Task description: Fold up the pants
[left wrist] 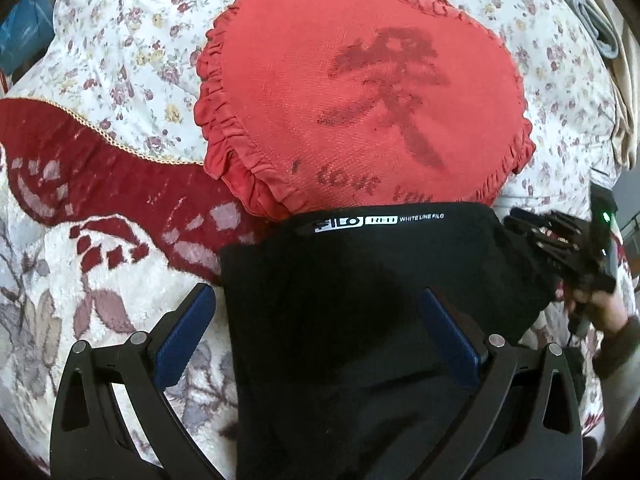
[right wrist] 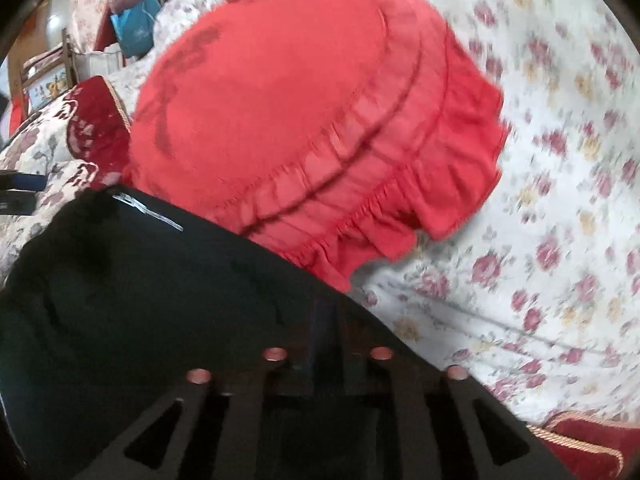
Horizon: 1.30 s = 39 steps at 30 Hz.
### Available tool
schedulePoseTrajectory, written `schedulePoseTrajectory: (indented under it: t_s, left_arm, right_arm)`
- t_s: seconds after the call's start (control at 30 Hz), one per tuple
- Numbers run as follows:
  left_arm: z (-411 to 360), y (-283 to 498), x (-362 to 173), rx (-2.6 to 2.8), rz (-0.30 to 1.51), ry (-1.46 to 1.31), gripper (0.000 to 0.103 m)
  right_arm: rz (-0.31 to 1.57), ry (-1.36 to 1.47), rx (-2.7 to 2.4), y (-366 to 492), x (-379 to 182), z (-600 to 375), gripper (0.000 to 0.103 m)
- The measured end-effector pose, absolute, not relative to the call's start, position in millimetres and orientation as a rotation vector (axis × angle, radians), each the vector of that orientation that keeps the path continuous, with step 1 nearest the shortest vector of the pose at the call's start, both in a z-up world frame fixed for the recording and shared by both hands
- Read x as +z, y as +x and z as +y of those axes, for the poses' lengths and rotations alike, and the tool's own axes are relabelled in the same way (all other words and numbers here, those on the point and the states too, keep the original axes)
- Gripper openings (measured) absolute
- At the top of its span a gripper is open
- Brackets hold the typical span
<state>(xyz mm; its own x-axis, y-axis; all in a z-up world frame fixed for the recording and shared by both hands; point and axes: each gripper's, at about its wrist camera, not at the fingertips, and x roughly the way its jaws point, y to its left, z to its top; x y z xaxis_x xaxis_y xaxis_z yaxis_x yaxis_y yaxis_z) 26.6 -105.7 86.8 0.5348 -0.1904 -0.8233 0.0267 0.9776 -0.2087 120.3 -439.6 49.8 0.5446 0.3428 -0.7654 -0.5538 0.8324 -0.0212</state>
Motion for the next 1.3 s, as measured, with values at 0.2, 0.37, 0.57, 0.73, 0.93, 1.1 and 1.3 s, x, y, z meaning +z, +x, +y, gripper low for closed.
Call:
schedulePoseTrajectory:
  t_s: [0.2, 0.37, 0.57, 0.73, 0.93, 1.1, 1.3]
  left_arm:
    - [-102, 31, 81, -0.138, 1.009, -0.188, 0.102]
    - [-101, 36, 74, -0.131, 1.034, -0.196, 0.102]
    - [-86, 12, 86, -0.112, 1.001, -0.206, 0.102]
    - [-67, -18, 100, -0.113, 0.962, -0.312, 0.102]
    - [-72, -38, 107, -0.137, 0.967, -0.341, 0.102]
    - [-77, -29, 94, -0.157, 1.005, -0.309, 0.102]
    - [-73, -7, 81, -0.158, 1.012, -0.352, 0.102]
  right_arm:
    - [0.851, -0.302, 0.603, 144, 36, -437, 0.042]
    - [0.973, -0.306, 0.726, 162, 15, -434, 0.006]
    - [0.763, -0.325, 0.69, 110, 67, -446, 0.0]
    - [0.635, -0.331, 0.684, 14, 125, -465, 0.0]
    - [0.718, -0.314, 0.554, 37, 110, -478, 0.038]
    - [0.828, -0.311, 0.6, 94, 63, -454, 0.07]
    - [0.963, -0.354, 0.769, 155, 16, -430, 0.069]
